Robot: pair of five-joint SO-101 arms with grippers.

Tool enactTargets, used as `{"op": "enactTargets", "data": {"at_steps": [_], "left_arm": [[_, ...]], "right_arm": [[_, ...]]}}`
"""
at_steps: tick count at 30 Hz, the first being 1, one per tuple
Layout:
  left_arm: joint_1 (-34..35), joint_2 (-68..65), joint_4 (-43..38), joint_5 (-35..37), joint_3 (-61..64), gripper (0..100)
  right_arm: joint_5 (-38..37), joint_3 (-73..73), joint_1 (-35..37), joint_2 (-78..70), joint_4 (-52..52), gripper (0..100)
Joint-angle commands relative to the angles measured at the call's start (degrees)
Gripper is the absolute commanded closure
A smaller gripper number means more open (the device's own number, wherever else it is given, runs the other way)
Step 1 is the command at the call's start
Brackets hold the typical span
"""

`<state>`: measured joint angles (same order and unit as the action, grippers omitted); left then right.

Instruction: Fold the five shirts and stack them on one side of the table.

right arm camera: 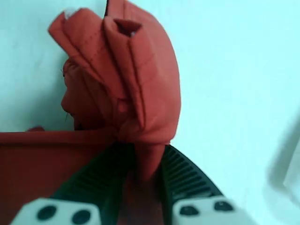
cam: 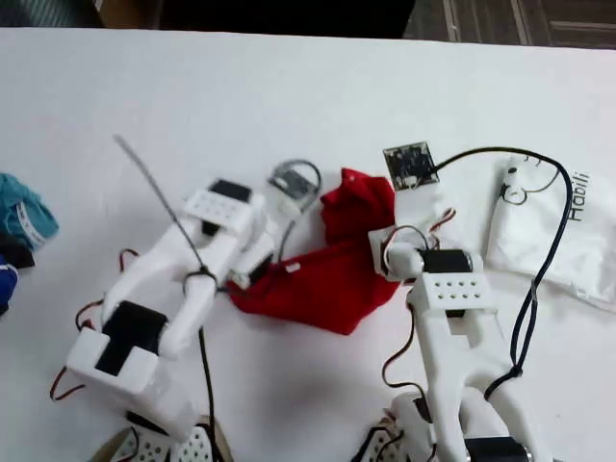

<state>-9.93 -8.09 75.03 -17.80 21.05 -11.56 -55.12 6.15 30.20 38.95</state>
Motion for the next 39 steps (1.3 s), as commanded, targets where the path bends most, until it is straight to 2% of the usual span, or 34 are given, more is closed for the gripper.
{"op": "enactTargets", "data": {"at_steps": [1, 5, 8, 11, 14, 17, 19, 22, 26, 29, 32, 35, 39], "left_arm": [[8.4, 0.7, 8.0, -2.9, -10.9, 98], [17.2, 0.7, 16.6, -6.9, -25.5, 98], [21.8, 0.7, 22.6, -9.0, -35.9, 98], [23.7, 0.7, 26.5, -9.7, -43.0, 98], [23.8, 0.7, 26.8, -9.5, -44.1, 98], [23.4, 0.3, 26.5, -9.3, -42.5, 98], [22.1, 0.3, 24.7, -8.1, -40.0, 98], [18.8, 0.2, 20.2, -5.5, -35.6, 96], [13.5, 0.2, 13.6, -3.8, -30.5, 81], [10.5, 0.1, 7.6, -3.5, -28.0, 71], [9.3, -0.1, 0.2, -0.1, -25.4, 70], [8.4, -3.6, -4.2, 0.5, -24.2, 70], [7.6, -12.1, -6.5, 0.7, -25.6, 70]], "right_arm": [[-0.3, 0.8, -0.4, 1.7, -8.0, 97.8], [-0.3, 1.2, -0.7, 1.8, -15.3, 97.8], [-0.2, 3.8, -0.2, 1.8, -13.8, 97.8], [-0.1, 8.5, 1.8, 1.8, -8.2, 97.8], [-0.2, 15.0, 5.9, 1.9, 1.9, 96.4], [-0.2, 19.0, 9.2, 1.4, 10.2, 86.1], [-0.2, 19.0, 9.6, 1.3, 11.4, 79.6], [-0.2, 17.8, 8.2, 1.7, 11.5, 80.6], [-0.3, 16.7, 3.5, 1.7, 13.0, 80.4], [-0.3, 16.6, -1.5, 1.8, 15.2, 74.2], [-0.3, 16.6, -7.0, 1.8, 17.0, 66.8], [-0.4, 16.5, -11.7, 1.8, 18.8, 65.1], [-7.5, 16.5, -15.0, 1.8, 21.1, 65.1]]}}
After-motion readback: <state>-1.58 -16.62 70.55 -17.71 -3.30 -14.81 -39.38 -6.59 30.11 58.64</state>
